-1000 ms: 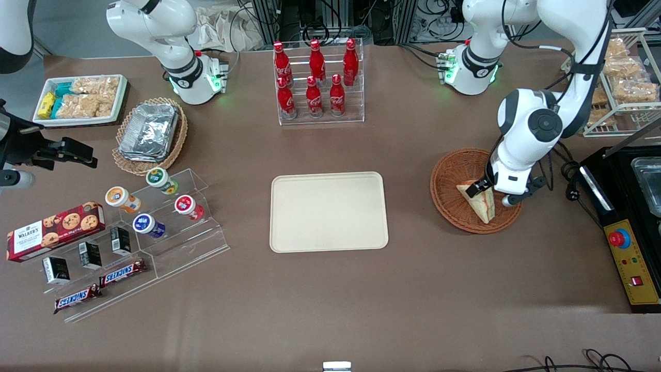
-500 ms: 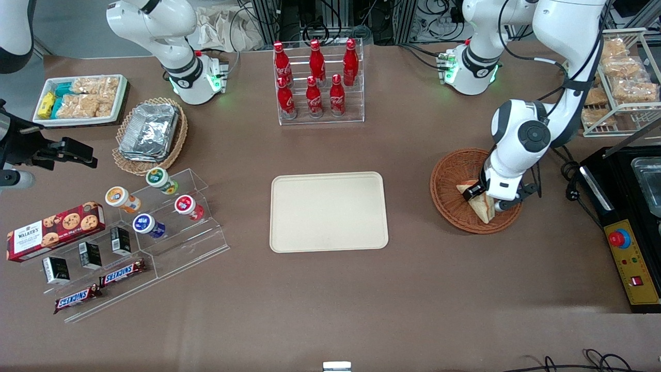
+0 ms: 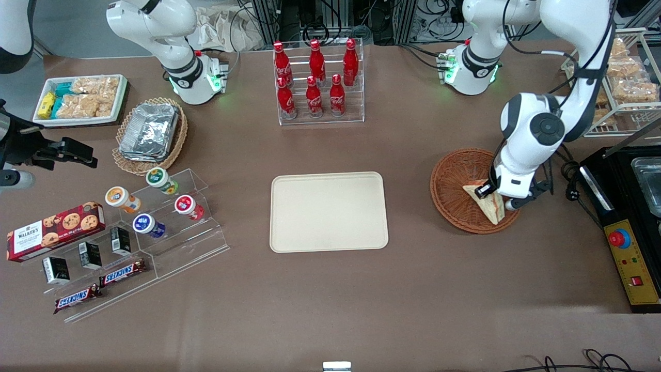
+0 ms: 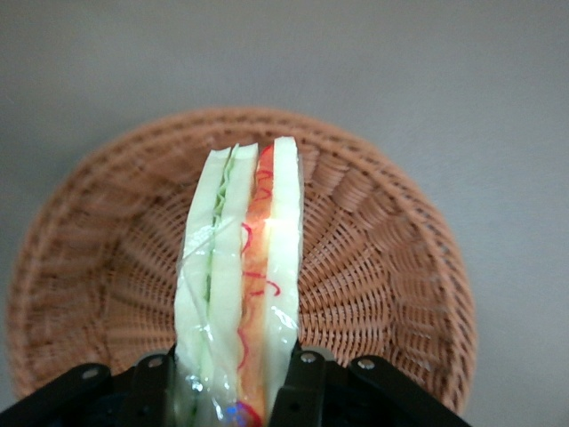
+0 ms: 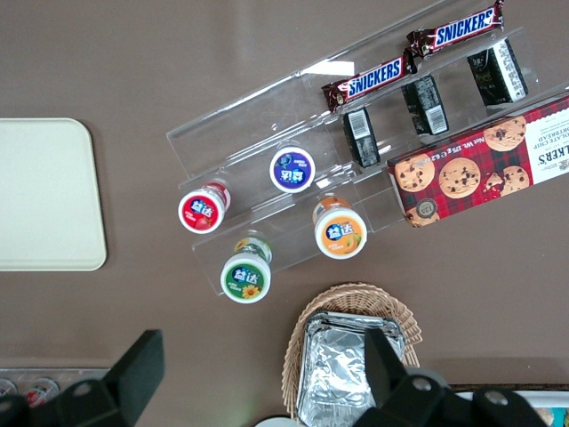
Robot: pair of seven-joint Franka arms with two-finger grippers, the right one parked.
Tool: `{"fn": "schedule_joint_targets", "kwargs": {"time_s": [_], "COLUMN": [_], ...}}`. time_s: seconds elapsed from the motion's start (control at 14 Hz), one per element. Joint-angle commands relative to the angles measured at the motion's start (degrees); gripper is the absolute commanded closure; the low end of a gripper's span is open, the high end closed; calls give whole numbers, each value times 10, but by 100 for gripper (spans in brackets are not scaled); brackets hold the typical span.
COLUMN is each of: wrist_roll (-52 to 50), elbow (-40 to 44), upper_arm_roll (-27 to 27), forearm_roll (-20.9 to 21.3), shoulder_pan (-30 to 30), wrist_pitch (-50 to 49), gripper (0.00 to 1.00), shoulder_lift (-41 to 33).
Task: Place sandwich from basket to tray
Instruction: 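Lift the sandwich out of the basket with the left gripper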
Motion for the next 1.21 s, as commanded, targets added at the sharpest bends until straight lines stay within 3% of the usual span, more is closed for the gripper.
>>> {"fn": "schedule_joint_targets", "kwargs": {"time_s": [0.0,0.14,0.43,0.64,0.86,1.0,1.14], "wrist_roll": [35,42,75,85,89,66,-18], "elbow": [10,61,237,295,357,384,396], "upper_arm_roll": [4,0,-28,-76,-143,-208,-236], "forearm_roll": [-2,-8,-49,-50,-49,-37,-20], "shoulder_pan": [10,8,4,5,5,3,3], "wrist_pitch": [-56,-134,-357,-408,-420,-410,-366], "gripper": [100,100,100,100,100,100,100], "shoulder_lift": [-64,-70,-48,-47,13,68,111]}}
